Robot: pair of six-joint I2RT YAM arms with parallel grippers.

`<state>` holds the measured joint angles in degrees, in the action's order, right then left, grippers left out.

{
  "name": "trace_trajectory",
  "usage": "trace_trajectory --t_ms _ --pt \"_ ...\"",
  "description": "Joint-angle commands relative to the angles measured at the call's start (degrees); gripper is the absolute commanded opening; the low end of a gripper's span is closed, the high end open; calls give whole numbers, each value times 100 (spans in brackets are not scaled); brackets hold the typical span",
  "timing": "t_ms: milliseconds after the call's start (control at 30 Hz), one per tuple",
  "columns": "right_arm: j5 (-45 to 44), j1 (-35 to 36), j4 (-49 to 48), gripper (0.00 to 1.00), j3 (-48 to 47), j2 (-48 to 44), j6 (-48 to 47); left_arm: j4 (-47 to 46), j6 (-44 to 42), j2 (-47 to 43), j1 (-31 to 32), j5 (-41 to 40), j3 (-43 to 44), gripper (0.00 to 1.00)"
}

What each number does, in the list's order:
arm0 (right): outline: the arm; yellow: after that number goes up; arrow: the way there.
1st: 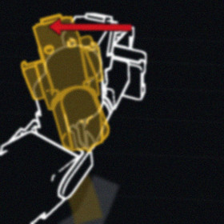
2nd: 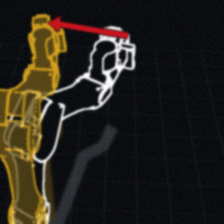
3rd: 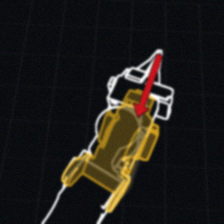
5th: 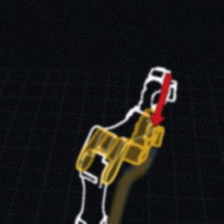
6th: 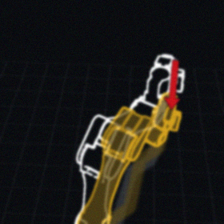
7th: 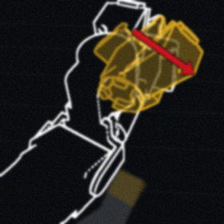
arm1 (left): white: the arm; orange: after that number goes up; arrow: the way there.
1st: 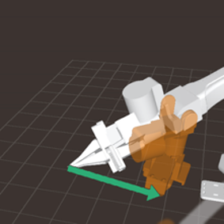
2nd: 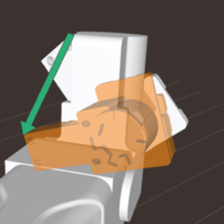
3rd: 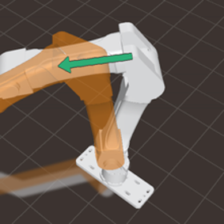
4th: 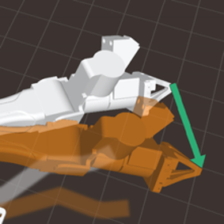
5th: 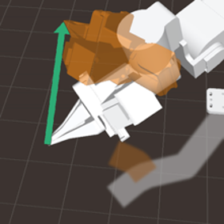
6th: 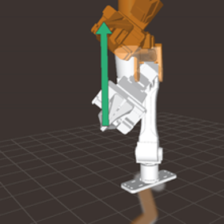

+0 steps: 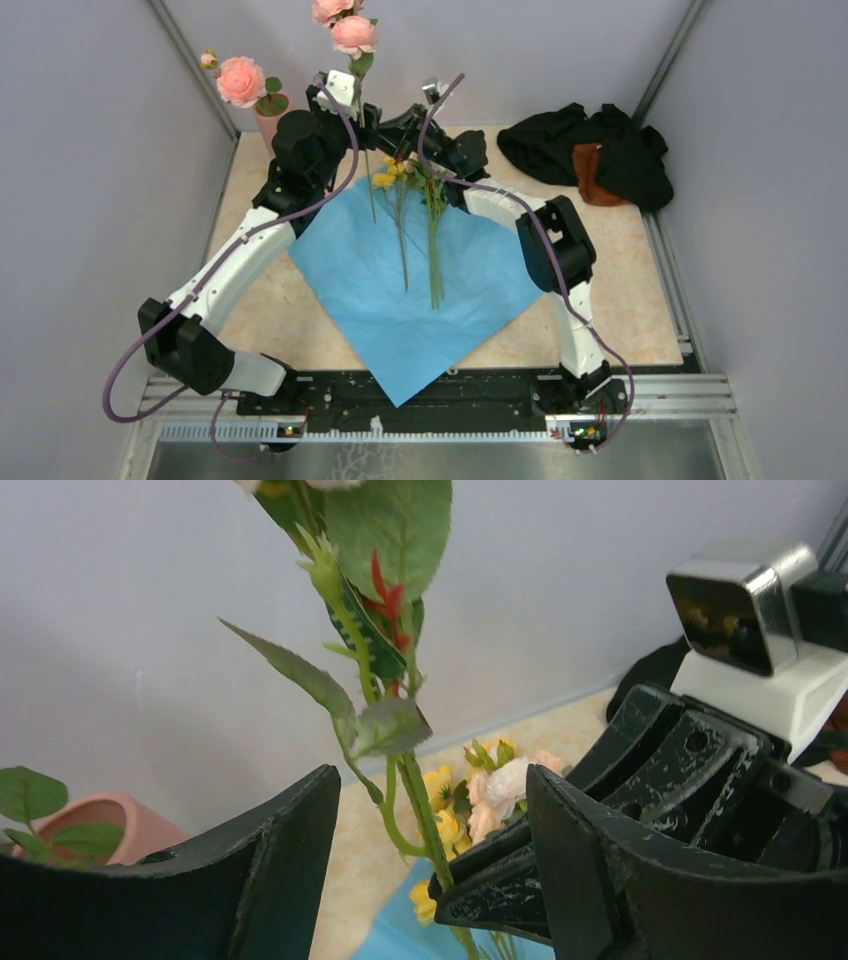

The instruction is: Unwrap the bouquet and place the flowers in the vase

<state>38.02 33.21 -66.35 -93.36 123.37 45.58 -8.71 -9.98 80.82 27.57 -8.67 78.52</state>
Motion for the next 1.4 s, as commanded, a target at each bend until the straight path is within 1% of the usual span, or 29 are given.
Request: trace_trajectory --t_ms 0,33,67,233,333,467,500,533,567,600,633,800,900,1000,1133,1367 --pt "58 26 -213 0 -86 -452 -105 -173 311 -114 -44 167 -232 70" --pt "64 22 -220 0 -78 -450 -103 -245 345 -118 -42 145 -290 62" --pt "69 25 -232 0 -73 -448 -88 -276 372 -108 -54 143 -312 53" --pt "76 27 -221 0 14 -494 -108 -223 411 -19 -51 149 -95 1" --pt "86 27 -236 0 39 -504 -102 -198 379 3 -57 154 54 0" --pt "121 27 -359 0 75 -489 -22 -386 291 -105 -55 56 -40 0" --pt "147 23 -470 14 93 -499 3 -440 267 -129 -52 6 -65 0" --pt "171 20 -529 40 121 -527 27 -476 222 -139 -50 -33 -67 0" --pt "250 27 -558 75 131 -568 23 -484 170 -126 -56 -85 -39 0" --pt "328 21 -527 95 156 -623 3 -477 96 -116 -52 -124 2 0" --pt "307 12 -475 98 236 -714 -21 -471 36 -98 -50 -165 50 0" --pt "-29 -54 -303 98 957 -1313 -274 -442 -149 -3 -58 -409 427 0" --pt "-149 -110 -373 98 1542 -1641 -397 -537 -327 151 -72 -941 801 0" --pt "-240 -170 -776 98 2179 -1877 -286 -783 -892 330 -87 -1330 1050 0" --pt "-186 -214 -1516 98 2780 -1844 159 -1168 -1510 606 -297 -1274 1307 0" --pt "-65 -262 -2347 98 3129 -1430 736 -1210 -1871 1444 -1029 -589 2246 0"
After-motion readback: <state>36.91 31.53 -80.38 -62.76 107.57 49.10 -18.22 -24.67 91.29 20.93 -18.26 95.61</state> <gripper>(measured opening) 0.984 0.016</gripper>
